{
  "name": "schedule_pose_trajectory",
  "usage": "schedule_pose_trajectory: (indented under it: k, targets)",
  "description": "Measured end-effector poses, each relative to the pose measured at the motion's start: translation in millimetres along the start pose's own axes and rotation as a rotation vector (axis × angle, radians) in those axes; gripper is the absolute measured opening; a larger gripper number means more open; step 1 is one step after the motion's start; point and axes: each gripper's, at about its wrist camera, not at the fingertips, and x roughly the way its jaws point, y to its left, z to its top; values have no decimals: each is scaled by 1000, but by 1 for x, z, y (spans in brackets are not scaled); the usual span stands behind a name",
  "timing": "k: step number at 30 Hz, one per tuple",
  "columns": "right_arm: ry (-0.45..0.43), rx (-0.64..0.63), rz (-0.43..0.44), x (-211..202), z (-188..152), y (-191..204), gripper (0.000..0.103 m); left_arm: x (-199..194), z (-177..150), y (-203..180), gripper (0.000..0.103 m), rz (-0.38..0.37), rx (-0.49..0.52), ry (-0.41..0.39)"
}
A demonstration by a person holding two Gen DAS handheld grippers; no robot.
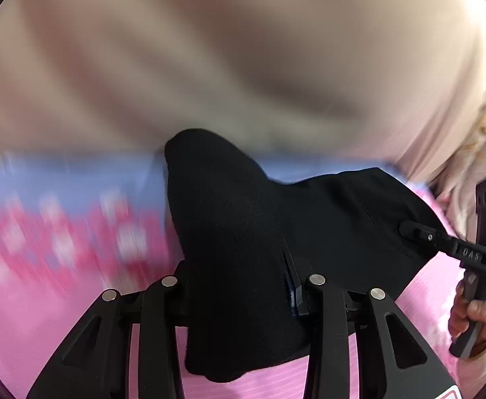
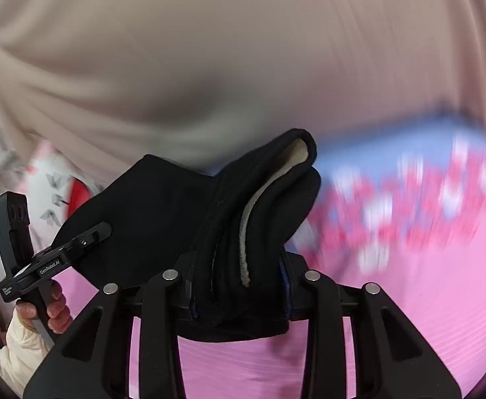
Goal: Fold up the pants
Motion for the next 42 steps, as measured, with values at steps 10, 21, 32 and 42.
schedule_pose_trajectory:
  k: [10, 21, 32, 42]
  targets:
    - [-37, 64, -19, -25, -21, -24, 57, 5, -38, 27, 75, 55, -74, 37]
    - [-40, -351, -379, -41, -43, 83, 49, -47, -22, -50, 74, 391, 119, 5]
    - [41, -275, -459, -30, -64, 71, 52, -26, -47, -49, 72, 433, 69, 96]
    - [-212, -215, -379, -143, -94, 128, 72, -115, -70, -83, 82, 451, 101, -32]
